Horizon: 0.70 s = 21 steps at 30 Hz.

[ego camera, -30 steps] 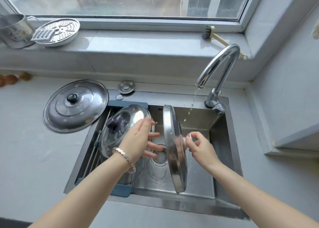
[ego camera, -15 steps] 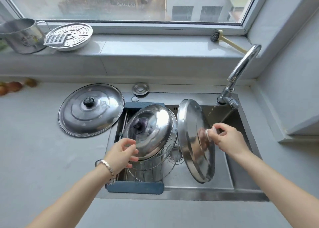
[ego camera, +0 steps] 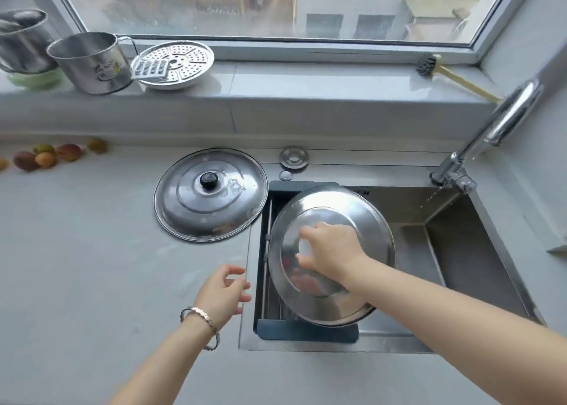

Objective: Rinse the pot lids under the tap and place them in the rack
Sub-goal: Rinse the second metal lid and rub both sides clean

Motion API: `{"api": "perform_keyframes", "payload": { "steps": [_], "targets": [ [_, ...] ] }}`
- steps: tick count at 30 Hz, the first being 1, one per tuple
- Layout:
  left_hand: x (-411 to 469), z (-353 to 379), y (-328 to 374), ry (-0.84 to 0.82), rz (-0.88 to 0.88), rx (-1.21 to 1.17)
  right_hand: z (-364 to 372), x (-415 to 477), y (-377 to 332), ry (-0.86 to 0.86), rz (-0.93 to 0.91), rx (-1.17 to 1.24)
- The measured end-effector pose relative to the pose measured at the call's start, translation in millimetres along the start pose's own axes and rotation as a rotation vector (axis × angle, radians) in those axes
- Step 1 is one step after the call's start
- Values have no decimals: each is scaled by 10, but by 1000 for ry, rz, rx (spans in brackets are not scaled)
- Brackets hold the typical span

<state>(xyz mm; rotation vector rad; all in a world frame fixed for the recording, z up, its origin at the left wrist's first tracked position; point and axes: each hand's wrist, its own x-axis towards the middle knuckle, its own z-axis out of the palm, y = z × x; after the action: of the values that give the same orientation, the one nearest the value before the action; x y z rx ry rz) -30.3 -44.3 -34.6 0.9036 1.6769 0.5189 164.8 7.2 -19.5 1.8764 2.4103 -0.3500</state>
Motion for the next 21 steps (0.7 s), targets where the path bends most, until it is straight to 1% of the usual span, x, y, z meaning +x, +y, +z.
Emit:
{"api": "perform_keyframes", "payload": {
  "steps": [2,5,10,13,14,18,20,21],
  "targets": [
    [5,-25,-51,-4,-7,-17,161,66,-68,-38,-7,-88],
    [-6,-43,-96,-22,-26,-35,345,120,-136,-92,-7,-155],
    [52,-147,-125,-21,-47,-43,525,118,-73,-174,11,-173],
    [211,-186,-116,-9,-110,-86,493,88,-64,-227,13,-162],
    [299,-197,-102,14,-150,-146,436,96,-76,-211,22,-151],
    [875,-307,3,212,-376,-599,98,254,-139,-55,49,-7],
    [1229,-385,14,283,-468,-709,-33,345,-166,-11,79,101],
    [1350,-414,32,305,-502,-702,-71,377,-178,3,95,149]
  ]
}}
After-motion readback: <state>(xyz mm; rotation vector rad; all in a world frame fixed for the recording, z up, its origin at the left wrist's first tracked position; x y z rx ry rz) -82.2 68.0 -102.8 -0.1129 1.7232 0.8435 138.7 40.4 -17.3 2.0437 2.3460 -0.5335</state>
